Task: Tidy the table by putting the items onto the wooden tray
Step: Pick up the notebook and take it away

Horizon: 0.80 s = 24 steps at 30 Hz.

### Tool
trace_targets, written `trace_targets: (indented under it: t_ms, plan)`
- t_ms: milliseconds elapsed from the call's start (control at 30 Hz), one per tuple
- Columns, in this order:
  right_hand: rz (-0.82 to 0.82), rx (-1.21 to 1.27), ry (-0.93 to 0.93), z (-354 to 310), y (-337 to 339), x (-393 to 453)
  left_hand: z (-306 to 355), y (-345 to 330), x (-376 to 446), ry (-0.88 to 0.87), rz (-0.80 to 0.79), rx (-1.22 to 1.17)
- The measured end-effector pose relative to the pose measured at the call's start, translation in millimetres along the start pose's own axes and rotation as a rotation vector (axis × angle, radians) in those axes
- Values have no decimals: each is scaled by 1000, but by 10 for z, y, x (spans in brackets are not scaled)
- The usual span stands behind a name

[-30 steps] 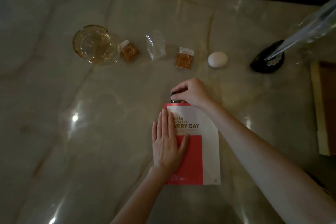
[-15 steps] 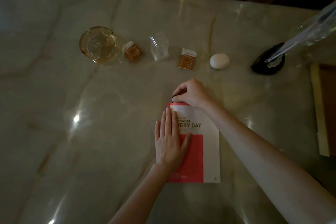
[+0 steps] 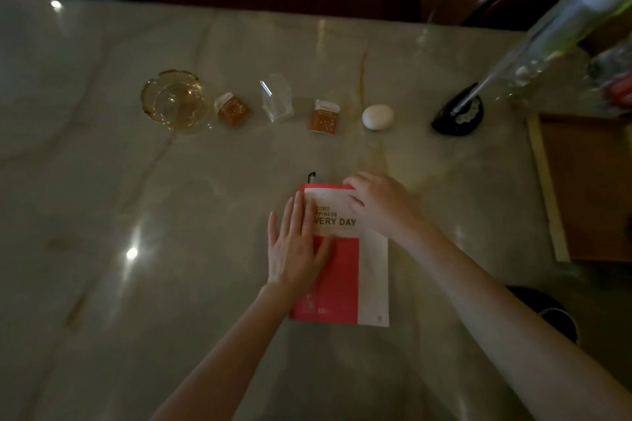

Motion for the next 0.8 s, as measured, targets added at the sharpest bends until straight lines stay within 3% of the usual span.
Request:
trace_targets:
  t_ms: [400, 600, 800]
  plan:
    - [-12, 73, -371, 7, -794, -1510, -407, -88, -693, 42, 26, 27]
    - [126, 142, -345, -245, -926, -1653, -422, -156, -878, 77, 12, -18]
    - [83, 63, -349, -218, -1085, -1659, -415, -143, -941, 82, 19, -81]
Point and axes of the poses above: each hand's wrist, its own x-axis towards the middle knuckle, its own y-axis out of the back of the hand, z = x × y, the point moved 7 cm from there along x, towards the middle knuckle, and after that the axes turned 10 degrees about y, right-handed, at the moved point
